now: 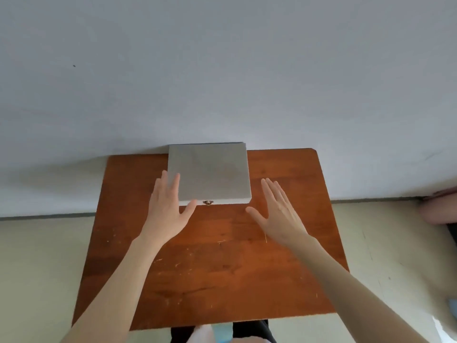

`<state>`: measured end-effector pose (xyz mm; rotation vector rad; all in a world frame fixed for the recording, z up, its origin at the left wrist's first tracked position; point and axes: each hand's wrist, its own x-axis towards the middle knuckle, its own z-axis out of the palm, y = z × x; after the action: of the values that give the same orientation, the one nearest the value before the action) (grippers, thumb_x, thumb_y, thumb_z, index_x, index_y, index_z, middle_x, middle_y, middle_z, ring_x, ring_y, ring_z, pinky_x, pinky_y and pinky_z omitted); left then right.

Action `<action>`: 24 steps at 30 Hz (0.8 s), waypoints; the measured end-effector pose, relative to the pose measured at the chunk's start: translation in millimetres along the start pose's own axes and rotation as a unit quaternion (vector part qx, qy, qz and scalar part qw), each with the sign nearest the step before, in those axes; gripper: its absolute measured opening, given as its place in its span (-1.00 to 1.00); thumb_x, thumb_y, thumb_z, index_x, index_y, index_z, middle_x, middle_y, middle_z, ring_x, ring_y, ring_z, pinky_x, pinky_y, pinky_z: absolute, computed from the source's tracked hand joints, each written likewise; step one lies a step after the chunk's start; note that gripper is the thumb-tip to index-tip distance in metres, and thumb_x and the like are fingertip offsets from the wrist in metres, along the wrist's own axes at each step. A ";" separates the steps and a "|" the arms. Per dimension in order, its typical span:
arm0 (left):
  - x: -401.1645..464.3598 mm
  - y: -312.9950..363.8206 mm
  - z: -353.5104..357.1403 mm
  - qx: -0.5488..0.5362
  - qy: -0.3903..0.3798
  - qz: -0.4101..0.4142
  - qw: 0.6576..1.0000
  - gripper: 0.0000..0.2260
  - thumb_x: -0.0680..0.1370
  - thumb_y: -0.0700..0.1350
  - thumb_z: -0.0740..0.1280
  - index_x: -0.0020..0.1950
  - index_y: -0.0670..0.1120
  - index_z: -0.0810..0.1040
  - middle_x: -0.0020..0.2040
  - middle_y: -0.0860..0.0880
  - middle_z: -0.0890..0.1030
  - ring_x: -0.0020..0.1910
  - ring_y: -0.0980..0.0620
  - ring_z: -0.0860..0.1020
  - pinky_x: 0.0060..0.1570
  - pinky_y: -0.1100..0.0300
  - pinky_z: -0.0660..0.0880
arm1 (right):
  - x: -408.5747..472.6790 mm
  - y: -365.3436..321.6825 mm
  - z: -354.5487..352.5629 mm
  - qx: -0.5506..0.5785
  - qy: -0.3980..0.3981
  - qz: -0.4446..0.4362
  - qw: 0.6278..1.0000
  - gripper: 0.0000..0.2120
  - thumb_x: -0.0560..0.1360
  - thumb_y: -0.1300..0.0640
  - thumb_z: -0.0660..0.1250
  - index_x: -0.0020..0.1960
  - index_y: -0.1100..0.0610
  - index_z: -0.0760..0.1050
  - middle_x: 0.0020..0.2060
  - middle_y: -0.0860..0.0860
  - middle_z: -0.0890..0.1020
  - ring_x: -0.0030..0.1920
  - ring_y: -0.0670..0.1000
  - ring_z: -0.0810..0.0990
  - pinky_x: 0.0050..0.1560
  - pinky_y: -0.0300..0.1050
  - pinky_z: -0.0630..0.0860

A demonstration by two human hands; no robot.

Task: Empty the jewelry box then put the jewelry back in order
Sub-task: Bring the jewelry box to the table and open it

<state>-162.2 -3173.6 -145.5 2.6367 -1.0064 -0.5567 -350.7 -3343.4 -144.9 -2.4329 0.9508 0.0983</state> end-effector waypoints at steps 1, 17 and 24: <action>-0.7 -4.2 3.6 0.008 0.005 -0.023 1.000 -0.25 0.50 0.23 0.17 0.52 -0.04 -0.14 0.54 -0.10 -0.16 0.51 -0.12 -0.13 0.43 -0.05 -0.01 | 5.0 1.8 4.1 0.006 -0.011 -0.007 1.000 -0.22 0.49 -0.32 0.08 0.52 0.00 -0.16 0.53 -0.07 -0.05 0.51 -0.07 -0.16 0.42 -0.09 -0.04; 6.8 -28.8 65.4 -0.344 0.192 -0.047 0.918 -0.35 0.45 -0.03 0.41 0.47 -0.01 0.18 0.37 0.03 0.41 0.33 0.07 0.39 0.35 0.09 0.33 | 26.3 -1.2 73.3 0.305 0.108 -0.018 0.946 -0.22 0.46 -0.01 0.37 0.51 0.04 0.00 0.40 -0.08 0.34 0.37 -0.09 0.32 0.26 -0.36 0.26; -17.7 -33.7 82.5 -0.317 0.236 -0.007 0.919 -0.43 0.48 -0.03 0.37 0.45 -0.04 0.25 0.35 0.01 0.45 0.31 0.03 0.43 0.33 0.02 0.37 | 11.4 3.3 85.8 0.307 0.173 -0.047 0.935 -0.30 0.46 -0.02 0.37 0.48 0.08 0.12 0.28 -0.09 0.45 0.17 -0.18 0.40 0.05 -0.48 0.29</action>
<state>-191.1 -3145.9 -227.1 2.0416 -0.5360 -0.1749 -334.2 -3310.0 -223.1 -1.9264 0.8423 -0.5947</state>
